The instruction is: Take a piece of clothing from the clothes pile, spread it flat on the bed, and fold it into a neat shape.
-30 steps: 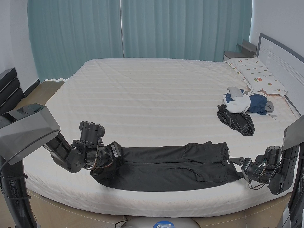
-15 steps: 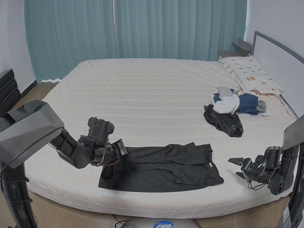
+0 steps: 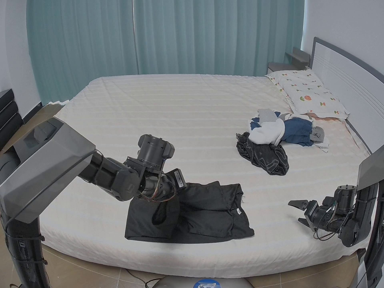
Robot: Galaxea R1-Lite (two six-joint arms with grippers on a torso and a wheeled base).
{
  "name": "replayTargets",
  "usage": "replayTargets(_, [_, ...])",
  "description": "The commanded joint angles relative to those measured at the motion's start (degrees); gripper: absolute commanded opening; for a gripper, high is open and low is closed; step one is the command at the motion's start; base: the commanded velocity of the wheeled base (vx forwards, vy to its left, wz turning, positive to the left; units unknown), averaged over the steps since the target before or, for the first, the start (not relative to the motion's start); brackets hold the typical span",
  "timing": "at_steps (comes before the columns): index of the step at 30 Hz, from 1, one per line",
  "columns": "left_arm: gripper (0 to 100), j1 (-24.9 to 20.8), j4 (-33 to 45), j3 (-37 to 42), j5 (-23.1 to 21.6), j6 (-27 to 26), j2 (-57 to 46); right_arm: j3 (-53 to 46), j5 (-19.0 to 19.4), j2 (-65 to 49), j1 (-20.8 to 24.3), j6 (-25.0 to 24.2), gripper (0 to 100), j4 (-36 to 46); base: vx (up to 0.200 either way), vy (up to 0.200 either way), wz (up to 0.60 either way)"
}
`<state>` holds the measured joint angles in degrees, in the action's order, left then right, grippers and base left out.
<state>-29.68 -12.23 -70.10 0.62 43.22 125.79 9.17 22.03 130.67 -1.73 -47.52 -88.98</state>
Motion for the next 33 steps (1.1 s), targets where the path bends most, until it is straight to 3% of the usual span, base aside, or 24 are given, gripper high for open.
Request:
replayTargets(1, [0,-2.6,2.4,-5.4,0.1,1.4,3.7,-0.2,0.0,-0.2,0.0,0.1,100,-0.6,0.0,-0.2,0.0])
replayTargets(7, [0,-3.4,2.5,-10.1,0.7,3.9,7.4,-0.3,0.0,-0.2,0.1,0.1,100,-0.6,0.0,-0.2,0.0])
replayTargets(20, [0,-3.5,2.3,-13.8,0.9,9.1,11.1,-0.6,0.0,0.3,0.3,0.3,100,-0.6,0.0,0.0,0.0])
replayTargets(21, [100,-3.6,1.7,-13.9,1.0,9.0,11.3,-0.6,0.0,0.3,0.3,0.3,100,-0.6,0.0,0.0,0.0])
replayTargets(33, [100,-2.7,0.7,-12.0,0.3,13.4,8.9,-0.7,0.0,0.4,0.8,0.3,100,-0.6,0.0,0.0,0.0])
